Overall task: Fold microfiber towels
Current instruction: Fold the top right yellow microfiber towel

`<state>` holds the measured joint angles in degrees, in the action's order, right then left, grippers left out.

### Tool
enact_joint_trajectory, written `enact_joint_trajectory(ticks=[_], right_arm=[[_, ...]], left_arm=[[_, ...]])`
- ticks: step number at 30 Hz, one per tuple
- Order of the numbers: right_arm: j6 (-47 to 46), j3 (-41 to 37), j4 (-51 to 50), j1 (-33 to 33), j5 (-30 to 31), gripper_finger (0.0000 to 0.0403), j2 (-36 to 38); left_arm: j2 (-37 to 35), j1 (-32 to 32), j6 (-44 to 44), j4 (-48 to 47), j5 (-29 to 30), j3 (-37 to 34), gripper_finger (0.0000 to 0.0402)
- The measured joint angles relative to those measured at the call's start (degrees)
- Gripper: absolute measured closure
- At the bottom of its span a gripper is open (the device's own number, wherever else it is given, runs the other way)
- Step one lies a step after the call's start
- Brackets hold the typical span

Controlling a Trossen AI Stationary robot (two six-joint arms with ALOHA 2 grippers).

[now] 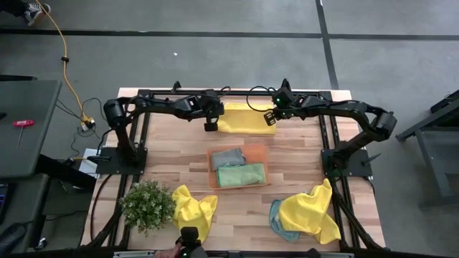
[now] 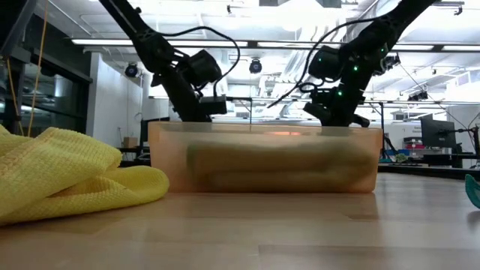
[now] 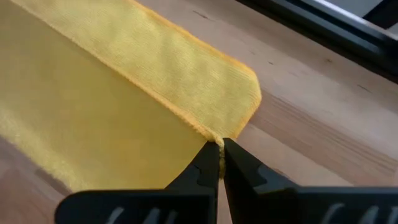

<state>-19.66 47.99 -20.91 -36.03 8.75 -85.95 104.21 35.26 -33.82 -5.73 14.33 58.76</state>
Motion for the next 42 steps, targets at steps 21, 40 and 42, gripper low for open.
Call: enact_joint_trajectory(ticks=[21,40,42], right_arm=[[0.20,-0.07,4.64,-0.09,4.89,0.0399,-0.02],[-0.99,-0.09,3.06,-4.10,5.28,0.0168,1.76],[-0.01,-0.11,1.96,-4.68,3.43,0.0162,3.05]], left_arm=[[0.67,1.54,-0.92,5.65,3.35,-0.07,0.0396],[0.57,1.16,-2.13,6.43,12.25,-0.07,0.0261],[0.06,1.10,-1.85,5.44,12.33,-0.03,0.0248]])
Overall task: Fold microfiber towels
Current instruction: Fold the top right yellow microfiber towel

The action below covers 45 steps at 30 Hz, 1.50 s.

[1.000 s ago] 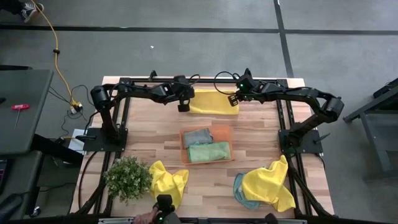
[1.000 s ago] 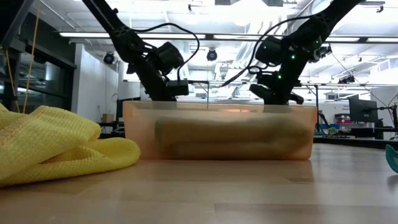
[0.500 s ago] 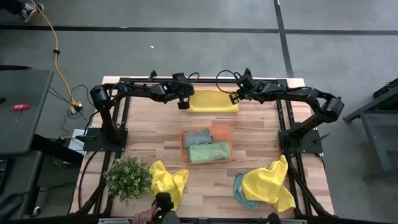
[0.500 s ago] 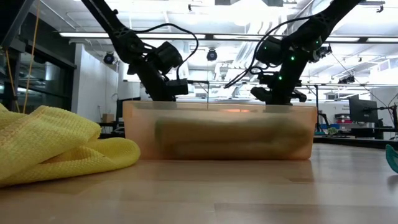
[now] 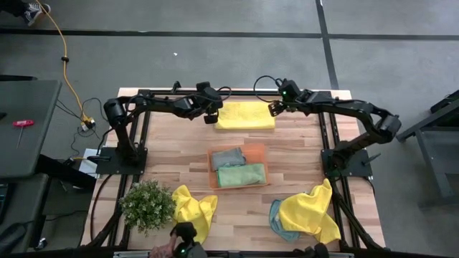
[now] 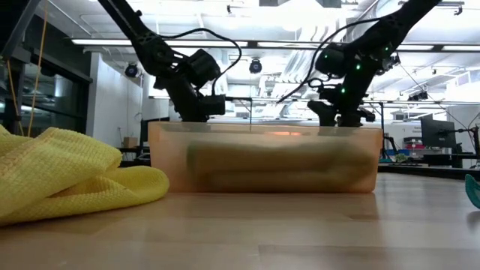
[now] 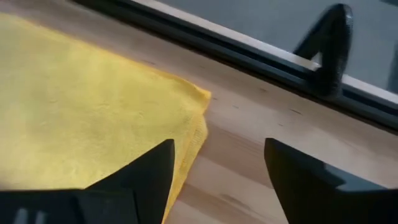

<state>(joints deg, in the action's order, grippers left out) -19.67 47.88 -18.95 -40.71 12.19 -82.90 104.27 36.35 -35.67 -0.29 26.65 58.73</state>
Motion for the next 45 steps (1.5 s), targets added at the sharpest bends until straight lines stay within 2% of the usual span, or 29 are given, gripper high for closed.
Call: enact_joint_trajectory(ticks=[2,4,8,11,12,17,20,23,27,29,33,35,45], right_arm=[[1.73,0.00,-0.96,-0.73,-4.10,0.0160,1.46],[2.90,0.00,-2.99,-1.50,-9.94,0.0160,2.54],[3.18,0.00,-7.87,-2.32,-19.50,0.0160,2.50],[3.20,0.00,-9.05,-2.03,-20.00,0.0160,1.53],[3.14,0.00,-8.59,-1.91,-19.96,0.0160,1.23],[-1.65,0.00,-3.77,-1.62,-19.70,0.0163,-0.50],[-6.12,0.00,-0.59,-1.63,-20.63,0.0187,-3.28],[-8.07,0.00,1.65,-0.62,-21.53,0.0239,-6.20],[-7.72,0.00,1.53,1.00,-23.38,0.0353,-9.29],[-6.96,0.00,1.38,1.84,-24.71,0.0389,-10.01],[-6.29,0.00,-0.92,3.76,-21.93,0.0380,-10.20],[-5.76,0.00,-2.93,4.43,-19.79,0.0391,-10.20],[-2.76,0.00,-11.37,7.29,-18.80,0.0400,-10.20]], left_arm=[[-0.74,-0.25,1.35,-2.64,-0.75,1.13,0.0239],[-2.13,-0.22,3.25,-7.09,-4.86,2.35,0.0235],[-4.83,0.64,7.77,-12.33,-21.13,3.93,0.0232],[-5.49,1.70,13.51,-12.10,-34.41,4.01,0.0233],[-5.39,2.05,14.85,-12.11,-36.50,3.99,0.0235],[-2.79,2.32,16.55,-12.16,-34.05,3.94,0.0249],[-1.83,2.26,18.90,-12.04,-34.41,3.95,0.0258],[-1.82,1.97,21.75,-11.64,-34.49,3.95,0.0267],[-1.82,1.56,23.45,-10.68,-34.36,3.95,0.0278],[-1.82,1.52,23.73,-10.67,-34.38,3.95,0.0282],[-1.82,0.57,23.74,-10.63,-34.37,3.95,0.0289],[-1.82,0.10,24.16,-10.63,-34.40,3.95,0.0291],[2.84,-2.71,25.04,-10.65,-33.86,3.89,0.0291]])
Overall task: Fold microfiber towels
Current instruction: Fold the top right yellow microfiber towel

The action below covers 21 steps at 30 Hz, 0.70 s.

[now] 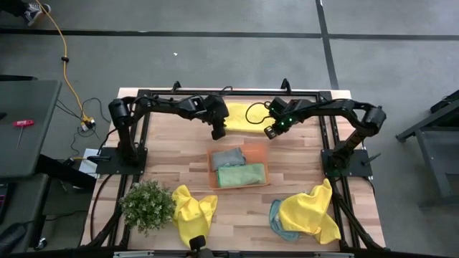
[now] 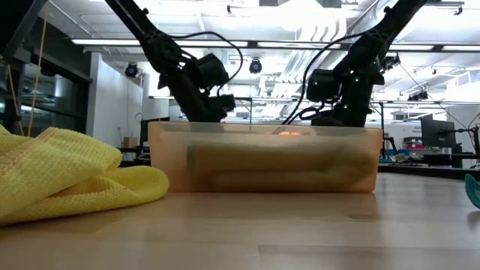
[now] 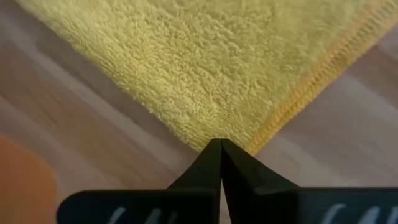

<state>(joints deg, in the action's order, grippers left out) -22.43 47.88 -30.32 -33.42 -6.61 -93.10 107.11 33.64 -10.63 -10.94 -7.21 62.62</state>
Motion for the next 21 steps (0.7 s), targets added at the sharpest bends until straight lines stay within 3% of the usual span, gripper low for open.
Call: enact_joint_trajectory(ticks=[8,21], right_arm=[[0.92,0.00,-6.32,2.70,1.21,0.0402,2.32],[3.68,0.04,-9.86,2.59,2.88,0.0403,17.76]], left_arm=[[1.11,-1.85,0.01,-0.40,0.30,0.03,0.0291],[3.37,-3.08,0.44,-2.72,-1.12,0.07,0.0291]])
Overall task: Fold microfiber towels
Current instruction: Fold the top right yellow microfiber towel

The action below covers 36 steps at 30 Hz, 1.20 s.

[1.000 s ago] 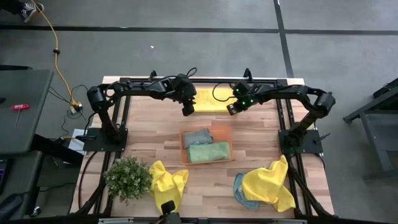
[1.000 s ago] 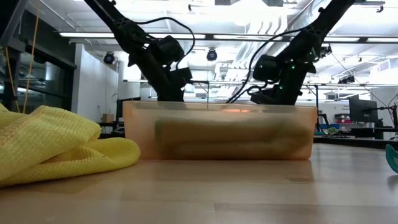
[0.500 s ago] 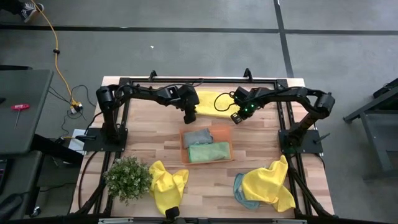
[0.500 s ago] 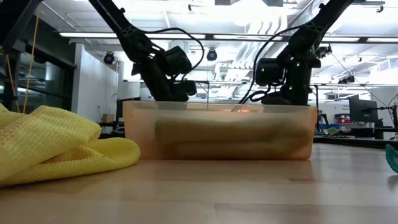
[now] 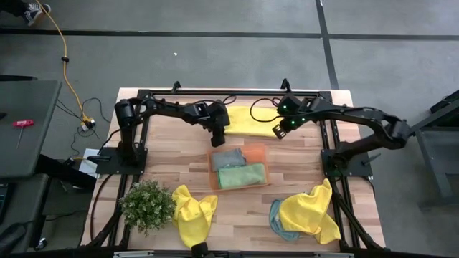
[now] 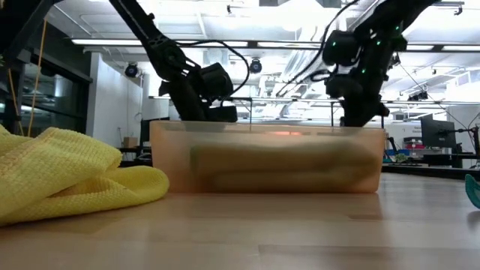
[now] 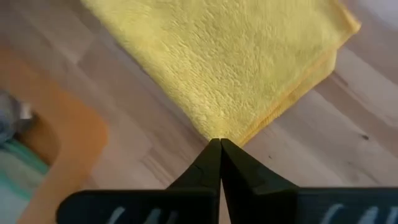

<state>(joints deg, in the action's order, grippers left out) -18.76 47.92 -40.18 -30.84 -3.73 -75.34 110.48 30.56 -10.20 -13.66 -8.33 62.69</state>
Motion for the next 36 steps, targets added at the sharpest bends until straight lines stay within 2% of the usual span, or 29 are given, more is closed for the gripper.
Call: enact_joint_trajectory(ticks=[8,12,17,31,36], right_arm=[[4.15,0.00,-1.68,-0.01,-0.88,0.0403,3.84],[4.60,0.00,-1.90,-0.25,-0.94,0.0403,4.42],[5.32,0.00,-1.98,-0.69,-0.95,0.0403,4.53],[8.74,0.00,-2.02,-0.69,-3.52,0.0403,4.51],[9.51,0.00,-1.93,-1.12,-2.22,0.0400,2.88]], left_arm=[[-1.40,-0.30,-5.94,-1.37,1.22,0.02,0.0291],[-2.01,-0.28,-10.68,-3.07,3.76,0.09,0.0291],[-1.71,-0.73,-14.71,-5.28,4.08,0.02,0.0291],[-1.51,-1.81,-17.56,-3.27,4.93,-0.04,0.0291],[-1.51,-1.79,-18.97,-3.26,4.95,-0.06,0.0297]])
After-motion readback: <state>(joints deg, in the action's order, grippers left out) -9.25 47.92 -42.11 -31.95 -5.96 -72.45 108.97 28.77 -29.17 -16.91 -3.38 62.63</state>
